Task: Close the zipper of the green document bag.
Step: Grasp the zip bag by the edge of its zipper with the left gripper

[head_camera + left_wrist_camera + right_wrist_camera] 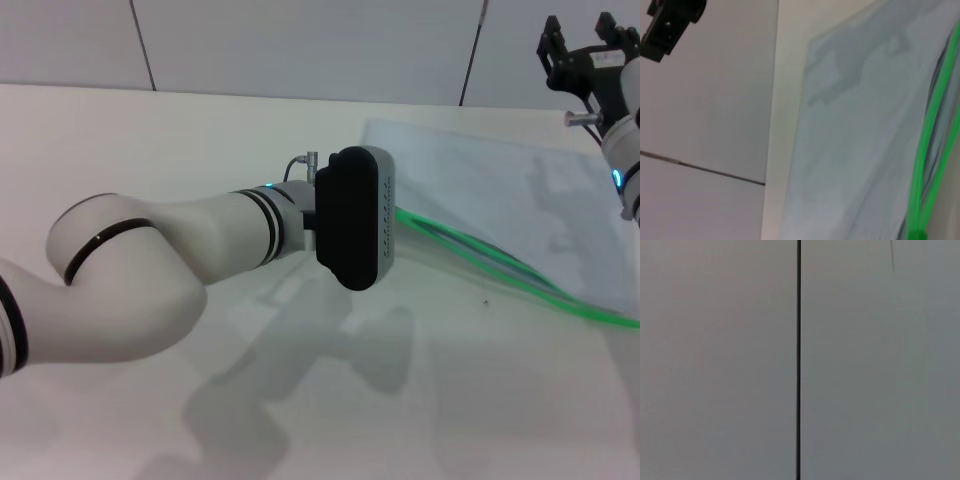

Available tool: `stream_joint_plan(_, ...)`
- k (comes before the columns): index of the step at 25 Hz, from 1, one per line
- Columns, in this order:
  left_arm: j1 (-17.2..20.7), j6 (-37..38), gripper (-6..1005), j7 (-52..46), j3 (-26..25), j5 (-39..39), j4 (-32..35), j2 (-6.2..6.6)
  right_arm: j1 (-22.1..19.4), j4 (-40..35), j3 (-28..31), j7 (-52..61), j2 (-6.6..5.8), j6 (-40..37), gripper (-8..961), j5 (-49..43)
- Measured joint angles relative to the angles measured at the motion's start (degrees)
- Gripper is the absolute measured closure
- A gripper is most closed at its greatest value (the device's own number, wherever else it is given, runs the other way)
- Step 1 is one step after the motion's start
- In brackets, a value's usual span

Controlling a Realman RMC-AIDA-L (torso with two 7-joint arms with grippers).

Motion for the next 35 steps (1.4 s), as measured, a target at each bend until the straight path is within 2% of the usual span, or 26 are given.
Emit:
stream_joint_plan(5,-0.94,-2.82,646,0.23,0.17,-0.83,-2.62,0.0,-0.16,-0.63,-0.16,0.0,-0.02,0.0,339,-0.28)
stream_joint_plan(8,-1.06,-3.16,806,0.1,0.31,-0.9,-2.96,-0.06,-0.19,-0.82,-0.27,0.0,-0.02,0.0,339,-0.36)
stream_joint_plan(13,-0.88,-3.35,796,-0.16,0.3,-2.77,-2.96,-0.03,-0.75,-2.96,-1.48,-0.3,-0.2,0.84,339,-0.46)
stream_joint_plan(18,1.25,-6.5,895,0.25,0.3,-3.07,-2.7,0.09,-1.23,-6.4,-1.09,-0.22,-0.96,6.26,339,-3.11)
stream_joint_plan(20,1.8,-7.28,908,0.31,0.3,-3.08,-2.59,0.09,-1.83,-8.59,-0.73,-0.11,-1.83,8.73,339,-4.53)
stream_joint_plan(21,1.97,-7.52,915,0.31,0.3,-3.09,-2.55,0.09,-2.63,-10.96,-0.49,-0.09,-3.0,10.83,339,-5.6)
stream_joint_plan(22,2.07,-7.63,922,0.32,0.29,-3.09,-2.45,0.09,-2.91,-11.75,-0.44,-0.08,-3.4,11.26,339,-5.85)
stream_joint_plan(25,2.2,-7.73,936,0.33,0.23,-3.12,-2.22,0.09,-4.76,-17.65,-0.23,-0.02,-6.27,15.17,339,-7.74)
stream_joint_plan(28,2.51,-7.77,938,0.33,0.24,-3.12,-2.17,0.13,-5.74,-22.21,0.42,-0.01,-8.32,19.75,339,-10.72)
stream_joint_plan(29,2.64,-7.79,939,0.33,0.25,-3.12,-2.15,0.15,-5.96,-24.48,1.61,0.03,-9.11,23.52,339,-13.15)
stream_joint_plan(35,2.86,-7.82,942,-0.16,0.08,-3.78,-1.46,0.23,-6.88,-28.96,5.09,-0.09,-9.59,31.36,342,-18.85)
